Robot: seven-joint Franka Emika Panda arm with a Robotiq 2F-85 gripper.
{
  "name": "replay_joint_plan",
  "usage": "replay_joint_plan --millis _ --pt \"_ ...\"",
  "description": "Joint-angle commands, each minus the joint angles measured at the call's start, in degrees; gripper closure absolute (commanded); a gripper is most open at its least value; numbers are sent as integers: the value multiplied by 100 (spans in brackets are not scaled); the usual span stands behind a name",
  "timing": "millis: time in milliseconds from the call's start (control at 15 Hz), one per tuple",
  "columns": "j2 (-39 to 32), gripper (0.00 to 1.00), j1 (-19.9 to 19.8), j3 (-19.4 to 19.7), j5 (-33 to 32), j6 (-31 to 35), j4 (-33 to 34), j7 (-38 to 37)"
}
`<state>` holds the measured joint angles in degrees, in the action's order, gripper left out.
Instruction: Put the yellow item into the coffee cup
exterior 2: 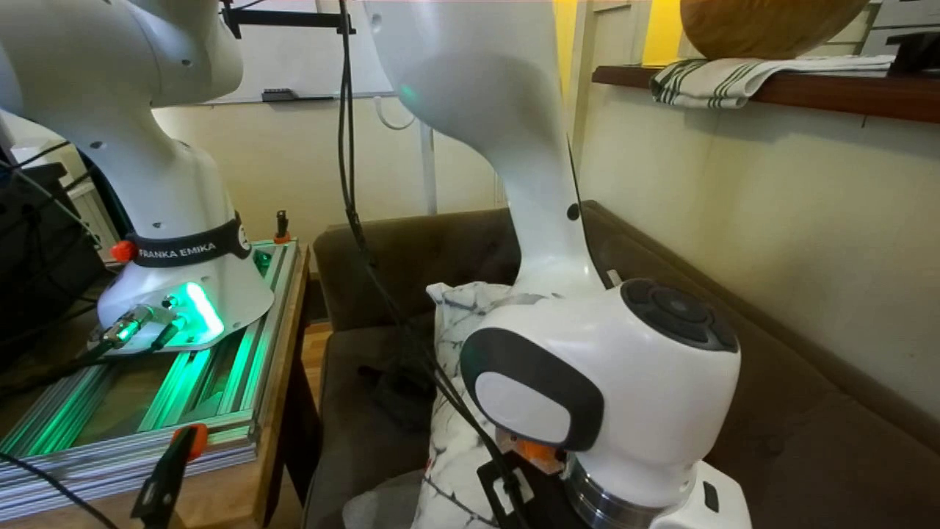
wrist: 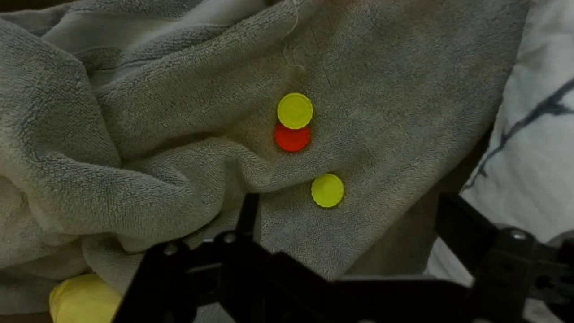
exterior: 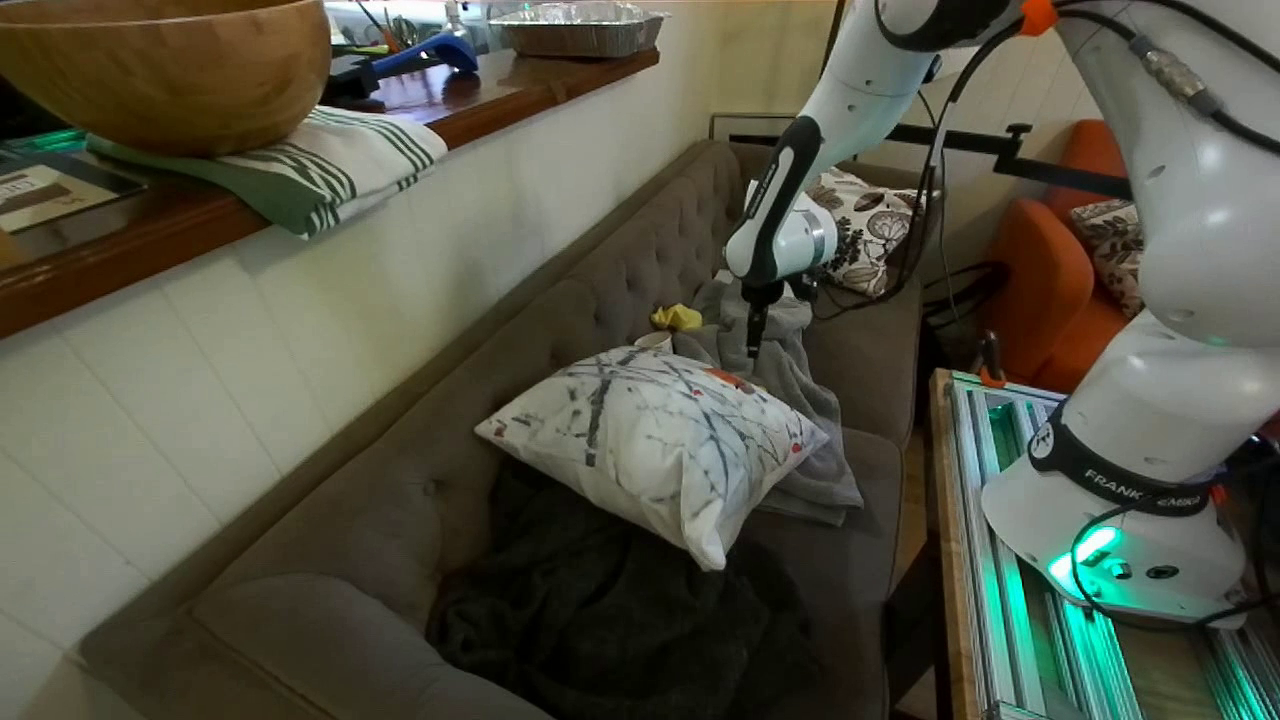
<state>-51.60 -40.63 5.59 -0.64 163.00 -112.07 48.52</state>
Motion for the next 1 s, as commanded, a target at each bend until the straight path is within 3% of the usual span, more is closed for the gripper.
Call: replay_joint_plan --millis 0,400,733,800,867,933 --pt "-702 0 -282 -264 -52 323 502 -279" --pt "-1605 0 -134 -15 -228 969 1051 -965" --pt "-2086 0 -112 156 -373 897 1555 -1468" --pt "-2154 6 -133 152 -398 859 1643 -1556" --pt "-2226 26 -126 177 -432 847 1731 -1642" --pt "-2292 34 -125 194 -466 855 1806 -1711"
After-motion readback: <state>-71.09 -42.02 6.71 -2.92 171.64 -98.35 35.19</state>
